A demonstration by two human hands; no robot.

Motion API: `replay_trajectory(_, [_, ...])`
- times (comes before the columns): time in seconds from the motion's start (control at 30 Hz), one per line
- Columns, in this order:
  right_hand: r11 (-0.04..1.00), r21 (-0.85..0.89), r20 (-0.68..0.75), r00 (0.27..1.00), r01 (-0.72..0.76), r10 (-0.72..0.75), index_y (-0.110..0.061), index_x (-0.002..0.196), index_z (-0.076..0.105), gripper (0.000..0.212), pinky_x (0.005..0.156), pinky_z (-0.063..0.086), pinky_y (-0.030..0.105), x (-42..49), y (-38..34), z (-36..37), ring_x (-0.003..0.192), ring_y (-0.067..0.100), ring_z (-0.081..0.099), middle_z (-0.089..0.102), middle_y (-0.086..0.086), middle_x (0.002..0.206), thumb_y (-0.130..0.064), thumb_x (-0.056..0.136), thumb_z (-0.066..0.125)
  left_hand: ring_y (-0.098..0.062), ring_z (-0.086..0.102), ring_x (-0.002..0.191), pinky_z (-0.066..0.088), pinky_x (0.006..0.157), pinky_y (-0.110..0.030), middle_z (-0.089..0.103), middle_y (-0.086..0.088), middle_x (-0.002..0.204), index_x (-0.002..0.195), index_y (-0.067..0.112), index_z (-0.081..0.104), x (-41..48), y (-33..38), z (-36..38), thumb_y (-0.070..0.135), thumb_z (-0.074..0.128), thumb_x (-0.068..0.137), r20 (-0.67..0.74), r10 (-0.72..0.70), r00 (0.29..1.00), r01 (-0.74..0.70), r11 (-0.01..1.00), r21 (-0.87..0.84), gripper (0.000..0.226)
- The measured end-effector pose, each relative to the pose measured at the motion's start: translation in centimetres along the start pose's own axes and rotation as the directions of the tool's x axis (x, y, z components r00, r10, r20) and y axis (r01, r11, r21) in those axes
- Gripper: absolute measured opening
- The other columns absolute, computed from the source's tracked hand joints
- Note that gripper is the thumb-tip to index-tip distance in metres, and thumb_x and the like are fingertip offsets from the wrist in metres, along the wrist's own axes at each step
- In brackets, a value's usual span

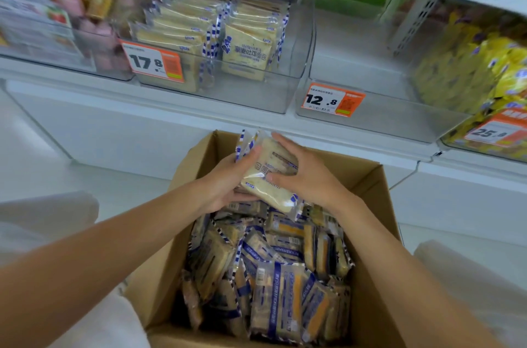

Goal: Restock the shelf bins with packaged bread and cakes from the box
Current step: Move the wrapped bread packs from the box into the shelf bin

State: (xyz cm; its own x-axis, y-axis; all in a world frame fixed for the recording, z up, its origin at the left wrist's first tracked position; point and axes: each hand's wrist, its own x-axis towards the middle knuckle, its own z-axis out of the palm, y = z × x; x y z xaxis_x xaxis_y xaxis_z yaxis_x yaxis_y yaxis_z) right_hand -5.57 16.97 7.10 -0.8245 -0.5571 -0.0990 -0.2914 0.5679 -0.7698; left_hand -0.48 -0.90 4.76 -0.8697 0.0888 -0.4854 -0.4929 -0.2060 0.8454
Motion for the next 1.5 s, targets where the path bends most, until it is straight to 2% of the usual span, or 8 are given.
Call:
replay_trajectory(0.2, [0.986, 0.163, -0.243, 0.969, -0.014, 0.054, -0.046, 0.151, 0.015, 0.093, 0.079, 0.049, 0.014, -0.3, 0.4, -0.3, 0.089, -0.003, 0.059, 0.057, -0.011, 0.113, -0.021, 0.084, 0.076, -0.029, 0.069, 0.104, 0.052, 0.094, -0.052, 0.072, -0.011, 0.114, 0.124, 0.020, 0.060, -0.8, 1.0, -0.7, 0.052, 0.029, 0.102, -0.025, -0.091, 0.996, 0.085, 0.979, -0.186, 0.050])
replay_trajectory(0.4, [0.671, 0.719, -0.248, 0.835, -0.181, 0.492, -0.003, 0.115, 0.052, 0.051, 0.075, 0.060, 0.047, 1.6, -1.1, 0.0, 0.092, 0.027, 0.070, 0.069, 0.014, 0.107, -0.033, 0.082, 0.077, -0.025, 0.069, 0.105, 0.054, 0.092, -0.049, 0.070, -0.006, 0.118, 0.121, 0.022, 0.060, -2.2, 3.1, -0.2, 0.049, 0.021, 0.104, -0.084, 0.104, 0.991, -0.118, 0.977, -0.178, 0.050])
replay_trajectory(0.63, [0.853, 0.517, -0.448, 0.825, -0.075, 0.344, 0.001, 0.090, 0.059, 0.056, 0.048, 0.044, 0.017, 3.4, -7.6, 1.3, 0.066, 0.011, 0.066, 0.069, 0.011, 0.083, -0.052, 0.079, 0.073, -0.021, 0.070, 0.105, 0.054, 0.090, -0.046, 0.074, 0.000, 0.112, 0.118, 0.030, 0.064, -5.0, 6.9, -1.0, 0.066, 0.041, 0.086, -0.032, 0.294, 0.955, -0.295, 0.946, -0.131, 0.053])
replay_trajectory(0.93, [0.905, 0.426, -0.307, 0.944, 0.024, 0.119, -0.022, 0.134, 0.044, 0.083, 0.090, 0.055, 0.041, 7.1, -13.6, -5.9, 0.103, 0.017, 0.066, 0.067, -0.001, 0.118, -0.034, 0.064, 0.087, -0.029, 0.056, 0.124, 0.041, 0.107, -0.051, 0.057, -0.009, 0.137, 0.149, 0.017, 0.029, -2.8, 15.8, -6.5, 0.027, 0.082, 0.076, -0.103, 0.356, 0.929, -0.355, 0.934, 0.025, 0.091])
replay_trajectory(1.07, [0.917, 0.378, -0.491, 0.867, 0.126, 0.084, -0.016, 0.128, 0.045, 0.067, 0.081, 0.056, 0.031, 10.9, -14.2, -8.3, 0.095, 0.013, 0.065, 0.064, -0.003, 0.108, -0.017, 0.073, 0.084, -0.026, 0.066, 0.092, 0.051, 0.078, -0.034, 0.070, -0.006, 0.097, 0.105, 0.011, 0.066, 0.6, 21.2, -7.0, 0.041, 0.078, 0.079, -0.070, 0.538, 0.840, -0.430, 0.739, 0.519, 0.041])
replay_trajectory(1.2, [0.976, 0.210, -0.555, 0.828, 0.052, 0.075, -0.016, 0.114, 0.034, 0.065, 0.060, 0.045, 0.011, 15.7, -11.6, -7.5, 0.078, 0.007, 0.053, 0.051, -0.003, 0.096, -0.008, 0.072, 0.084, -0.024, 0.049, 0.129, 0.048, 0.092, -0.034, 0.044, -0.002, 0.148, 0.152, 0.024, 0.026, 6.0, 24.2, -8.7, 0.031, 0.083, 0.076, 0.018, 0.560, 0.828, -0.381, 0.540, 0.751, 0.095])
replay_trajectory(1.33, [0.964, 0.060, -0.290, 0.919, -0.261, 0.267, -0.024, 0.152, -0.006, 0.120, 0.083, 0.053, 0.030, 20.0, -7.6, -5.6, 0.108, 0.025, 0.060, 0.052, 0.011, 0.134, -0.008, 0.071, 0.081, -0.028, 0.047, 0.127, 0.037, 0.101, -0.039, 0.053, -0.002, 0.139, 0.137, 0.040, 0.047, 9.9, 23.5, -11.1, 0.050, 0.074, 0.079, 0.060, 0.548, 0.834, -0.050, -0.032, 0.998, 0.065])
replay_trajectory(1.5, [0.960, 0.090, -0.188, 0.942, -0.265, 0.277, -0.022, 0.153, 0.013, 0.115, 0.096, 0.049, 0.034, 22.7, -7.3, -5.9, 0.125, 0.023, 0.049, 0.040, 0.007, 0.145, -0.008, 0.065, 0.087, -0.021, 0.051, 0.117, 0.041, 0.101, -0.038, 0.055, 0.004, 0.127, 0.119, 0.042, 0.062, 11.6, 23.1, -12.9, 0.044, 0.077, 0.077, 0.085, 0.602, 0.794, -0.175, 0.093, 0.980, 0.044])
